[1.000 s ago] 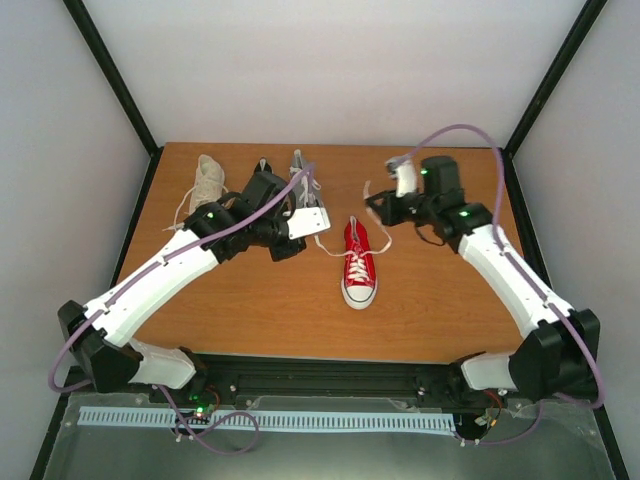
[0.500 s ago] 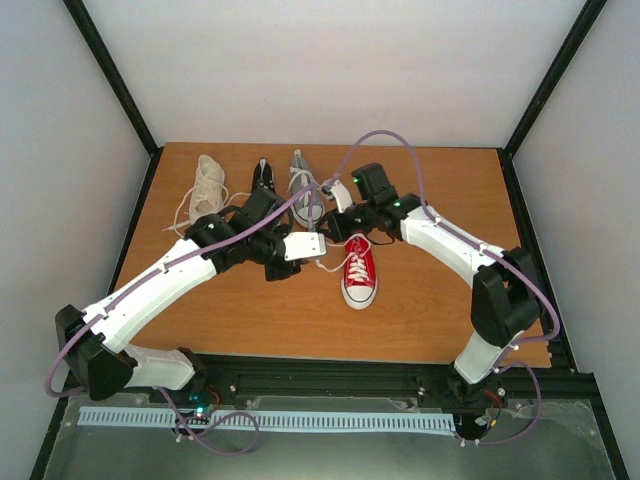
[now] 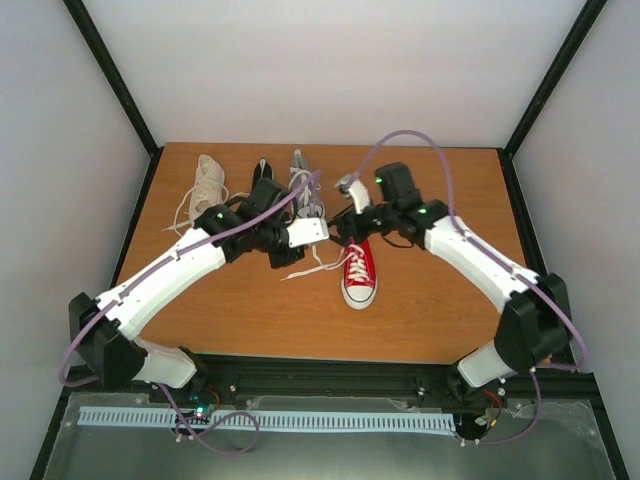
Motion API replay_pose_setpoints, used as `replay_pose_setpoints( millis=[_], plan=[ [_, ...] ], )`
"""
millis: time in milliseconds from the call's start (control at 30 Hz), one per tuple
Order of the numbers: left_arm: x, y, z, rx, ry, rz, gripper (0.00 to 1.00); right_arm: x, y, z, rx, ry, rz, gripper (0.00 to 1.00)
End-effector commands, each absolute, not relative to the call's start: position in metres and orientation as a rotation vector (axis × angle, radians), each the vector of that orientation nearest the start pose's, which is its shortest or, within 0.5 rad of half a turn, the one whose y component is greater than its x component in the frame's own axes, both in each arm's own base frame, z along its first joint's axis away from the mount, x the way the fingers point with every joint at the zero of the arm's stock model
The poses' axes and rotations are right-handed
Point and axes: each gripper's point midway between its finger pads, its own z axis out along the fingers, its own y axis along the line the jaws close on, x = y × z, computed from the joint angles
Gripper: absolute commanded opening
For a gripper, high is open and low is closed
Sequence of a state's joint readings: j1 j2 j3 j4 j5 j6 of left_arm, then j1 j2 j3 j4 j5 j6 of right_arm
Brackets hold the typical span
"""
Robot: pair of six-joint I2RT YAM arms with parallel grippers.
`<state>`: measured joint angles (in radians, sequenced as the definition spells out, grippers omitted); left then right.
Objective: Tie the shoes
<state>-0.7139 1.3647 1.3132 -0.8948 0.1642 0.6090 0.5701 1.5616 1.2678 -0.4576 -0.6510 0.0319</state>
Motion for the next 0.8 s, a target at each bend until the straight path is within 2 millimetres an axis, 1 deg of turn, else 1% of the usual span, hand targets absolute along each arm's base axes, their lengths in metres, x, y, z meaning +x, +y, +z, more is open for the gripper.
replay_pose_setpoints(
  millis=[0,67,133,200,333,467,600,767],
  plan=[
    [0.295,-0.254,0.249,1.421,1.950,-0.205,0.01,0.304,0.282,0.253,-0.926,2.002,1.045,0.72],
    [0.305,-0.259,0.253,1.403,1.938,-0.224,0.01,0.296,0.283,0.255,-0.975,1.936,1.078,0.73],
    [0.309,-0.267,0.254,1.414,1.921,-0.255,0.01,0.285,0.288,0.253,-1.021,1.887,1.149,0.73],
    [0.313,-0.272,0.253,1.420,1.922,-0.271,0.01,0.281,0.292,0.251,-1.052,1.851,1.196,0.72],
    [0.321,-0.272,0.252,1.418,1.936,-0.288,0.01,0.286,0.294,0.244,-1.063,1.814,1.179,0.68],
    [0.319,-0.273,0.253,1.442,1.946,-0.336,0.01,0.296,0.301,0.242,-1.093,1.752,1.170,0.62],
    [0.315,-0.274,0.257,1.456,1.954,-0.366,0.01,0.311,0.308,0.236,-1.099,1.715,1.149,0.57],
    [0.313,-0.275,0.256,1.465,1.967,-0.391,0.01,0.319,0.320,0.226,-1.101,1.718,1.174,0.57]
  ],
)
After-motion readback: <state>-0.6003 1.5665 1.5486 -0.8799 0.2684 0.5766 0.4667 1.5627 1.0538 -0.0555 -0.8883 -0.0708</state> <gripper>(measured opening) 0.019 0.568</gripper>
